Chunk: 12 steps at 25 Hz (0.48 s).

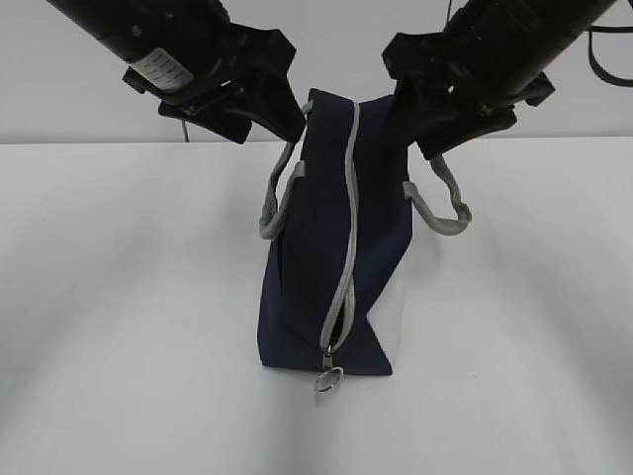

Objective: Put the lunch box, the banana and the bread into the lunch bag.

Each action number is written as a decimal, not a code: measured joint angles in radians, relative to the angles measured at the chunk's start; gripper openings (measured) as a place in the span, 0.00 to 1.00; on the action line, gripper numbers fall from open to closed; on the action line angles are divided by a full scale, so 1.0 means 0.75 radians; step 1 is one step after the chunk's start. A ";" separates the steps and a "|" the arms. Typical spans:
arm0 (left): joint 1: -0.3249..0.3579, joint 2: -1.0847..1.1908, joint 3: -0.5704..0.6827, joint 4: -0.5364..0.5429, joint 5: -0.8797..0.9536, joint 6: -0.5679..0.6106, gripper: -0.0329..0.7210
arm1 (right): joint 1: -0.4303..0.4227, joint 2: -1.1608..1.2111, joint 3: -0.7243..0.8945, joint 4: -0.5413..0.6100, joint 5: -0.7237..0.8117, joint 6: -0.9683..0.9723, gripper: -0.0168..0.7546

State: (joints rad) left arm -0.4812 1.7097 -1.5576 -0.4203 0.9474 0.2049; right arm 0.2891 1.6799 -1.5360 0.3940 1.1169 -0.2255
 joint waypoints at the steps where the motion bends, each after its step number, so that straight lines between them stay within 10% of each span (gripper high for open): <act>1: 0.000 -0.006 0.000 0.010 0.011 0.001 0.68 | 0.000 -0.032 0.044 0.007 -0.016 -0.003 0.50; 12: -0.058 -0.079 0.086 0.022 0.028 0.047 0.66 | 0.031 -0.396 0.616 0.195 -0.259 -0.323 0.50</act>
State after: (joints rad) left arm -0.5250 1.6506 -1.4931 -0.4040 0.9683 0.2401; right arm 0.3122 1.3825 -1.0736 0.5404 0.9224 -0.4680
